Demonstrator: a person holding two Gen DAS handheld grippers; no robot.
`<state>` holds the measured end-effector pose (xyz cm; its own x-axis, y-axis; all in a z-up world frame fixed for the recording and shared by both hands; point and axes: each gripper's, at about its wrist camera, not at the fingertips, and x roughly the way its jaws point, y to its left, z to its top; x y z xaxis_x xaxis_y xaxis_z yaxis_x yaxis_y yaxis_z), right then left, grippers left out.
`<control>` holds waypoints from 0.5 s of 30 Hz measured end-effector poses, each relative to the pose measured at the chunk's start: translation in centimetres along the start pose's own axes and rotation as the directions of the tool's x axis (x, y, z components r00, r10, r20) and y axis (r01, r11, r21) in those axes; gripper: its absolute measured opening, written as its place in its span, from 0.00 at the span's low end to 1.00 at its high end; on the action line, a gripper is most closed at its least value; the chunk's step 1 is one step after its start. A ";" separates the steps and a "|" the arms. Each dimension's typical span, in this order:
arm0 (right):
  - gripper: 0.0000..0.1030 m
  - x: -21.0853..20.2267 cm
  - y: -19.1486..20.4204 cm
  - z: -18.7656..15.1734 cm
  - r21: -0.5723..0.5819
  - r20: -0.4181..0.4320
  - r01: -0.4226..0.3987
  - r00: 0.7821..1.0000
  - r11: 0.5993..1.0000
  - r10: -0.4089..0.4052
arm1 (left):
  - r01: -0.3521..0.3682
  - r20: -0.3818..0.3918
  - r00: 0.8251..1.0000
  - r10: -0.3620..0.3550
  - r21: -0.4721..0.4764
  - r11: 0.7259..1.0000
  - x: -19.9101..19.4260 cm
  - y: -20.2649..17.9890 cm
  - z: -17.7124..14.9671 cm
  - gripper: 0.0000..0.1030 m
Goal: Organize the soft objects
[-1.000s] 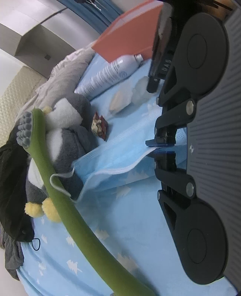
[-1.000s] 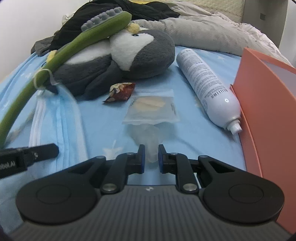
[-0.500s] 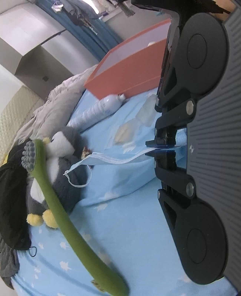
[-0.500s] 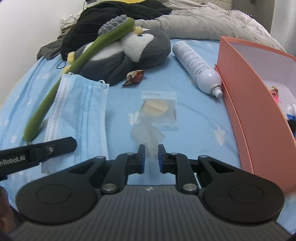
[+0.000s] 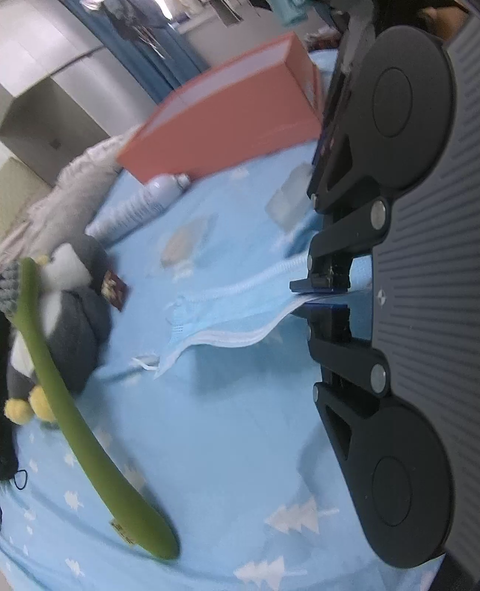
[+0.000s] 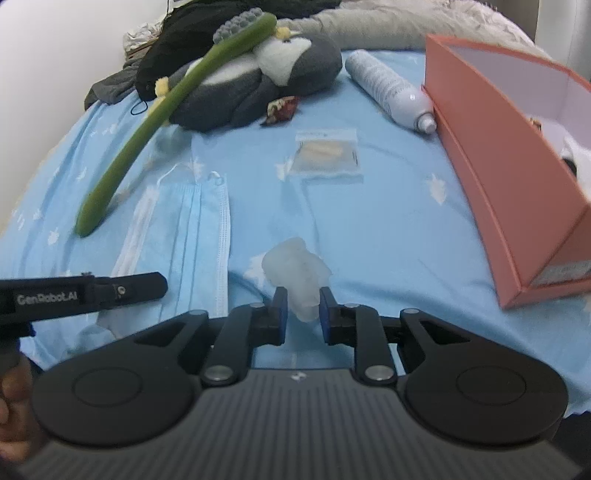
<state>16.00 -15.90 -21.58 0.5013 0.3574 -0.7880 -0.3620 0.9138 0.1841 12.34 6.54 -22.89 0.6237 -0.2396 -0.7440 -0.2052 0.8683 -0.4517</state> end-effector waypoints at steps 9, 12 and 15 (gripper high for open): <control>0.46 -0.8 0.3 -0.6 -0.029 0.024 -0.010 1.000 1.000 0.011 | -0.074 0.040 0.996 0.075 -0.021 0.997 -1.5 0.9 -0.1 0.55; 0.49 -0.9 0.2 -0.5 -0.041 0.045 0.009 0.999 0.999 -0.007 | -0.079 0.055 0.995 0.079 -0.001 0.997 -1.6 0.6 0.0 0.59; 0.49 -0.8 0.2 -0.4 -0.062 0.072 0.004 0.997 0.998 0.000 | -0.078 0.047 0.996 0.077 0.012 0.997 -0.8 0.3 0.2 0.61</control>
<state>15.22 -16.10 -21.15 0.5564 0.3703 -0.7439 -0.4075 0.9018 0.1441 11.98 7.07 -22.30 0.6409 -0.1513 -0.7525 -0.2439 0.8894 -0.3866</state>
